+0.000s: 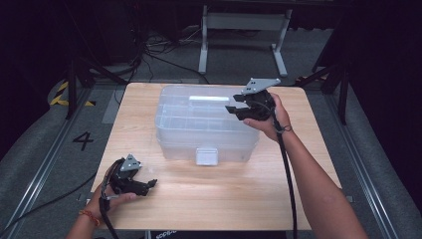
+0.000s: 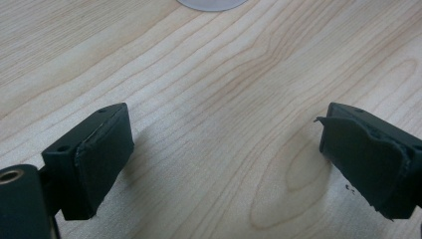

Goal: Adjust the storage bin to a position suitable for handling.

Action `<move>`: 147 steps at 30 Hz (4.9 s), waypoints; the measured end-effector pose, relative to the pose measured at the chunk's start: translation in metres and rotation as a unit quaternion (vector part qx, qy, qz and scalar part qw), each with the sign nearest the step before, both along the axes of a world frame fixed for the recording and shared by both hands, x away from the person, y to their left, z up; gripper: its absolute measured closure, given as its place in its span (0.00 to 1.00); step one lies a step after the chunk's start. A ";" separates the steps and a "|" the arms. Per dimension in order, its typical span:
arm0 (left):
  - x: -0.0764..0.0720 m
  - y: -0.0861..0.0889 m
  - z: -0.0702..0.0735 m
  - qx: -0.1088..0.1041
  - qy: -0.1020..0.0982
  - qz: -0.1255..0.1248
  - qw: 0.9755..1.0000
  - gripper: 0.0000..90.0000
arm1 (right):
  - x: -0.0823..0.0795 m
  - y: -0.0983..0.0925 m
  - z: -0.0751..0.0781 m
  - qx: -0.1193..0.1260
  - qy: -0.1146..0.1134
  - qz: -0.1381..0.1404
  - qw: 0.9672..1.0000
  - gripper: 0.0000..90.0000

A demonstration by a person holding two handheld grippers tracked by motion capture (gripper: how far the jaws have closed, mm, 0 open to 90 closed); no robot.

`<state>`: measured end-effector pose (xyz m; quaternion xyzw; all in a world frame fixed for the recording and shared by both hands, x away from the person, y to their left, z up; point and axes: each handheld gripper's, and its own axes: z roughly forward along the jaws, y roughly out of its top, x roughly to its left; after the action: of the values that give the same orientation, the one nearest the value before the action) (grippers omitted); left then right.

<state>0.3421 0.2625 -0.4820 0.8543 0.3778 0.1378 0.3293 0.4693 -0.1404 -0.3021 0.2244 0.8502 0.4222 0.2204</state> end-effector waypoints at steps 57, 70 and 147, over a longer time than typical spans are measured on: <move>0.015 -0.018 0.063 -0.082 -0.107 0.024 0.991 0.49 | 0.028 0.025 0.021 -0.040 0.043 -0.024 0.998 0.81; 0.025 -0.027 0.078 -0.102 -0.116 0.027 0.988 0.53 | 0.032 0.025 0.024 -0.036 0.050 -0.028 0.998 0.81; 0.043 -0.033 0.113 -0.048 -0.157 0.008 0.986 1.00 | -0.058 -0.108 -0.043 0.022 -0.001 -0.067 0.997 0.41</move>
<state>0.3854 0.2292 -0.3691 0.8025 0.3342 0.2543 0.4238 0.4117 -0.2483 -0.3450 0.2856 0.8231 0.4257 0.2445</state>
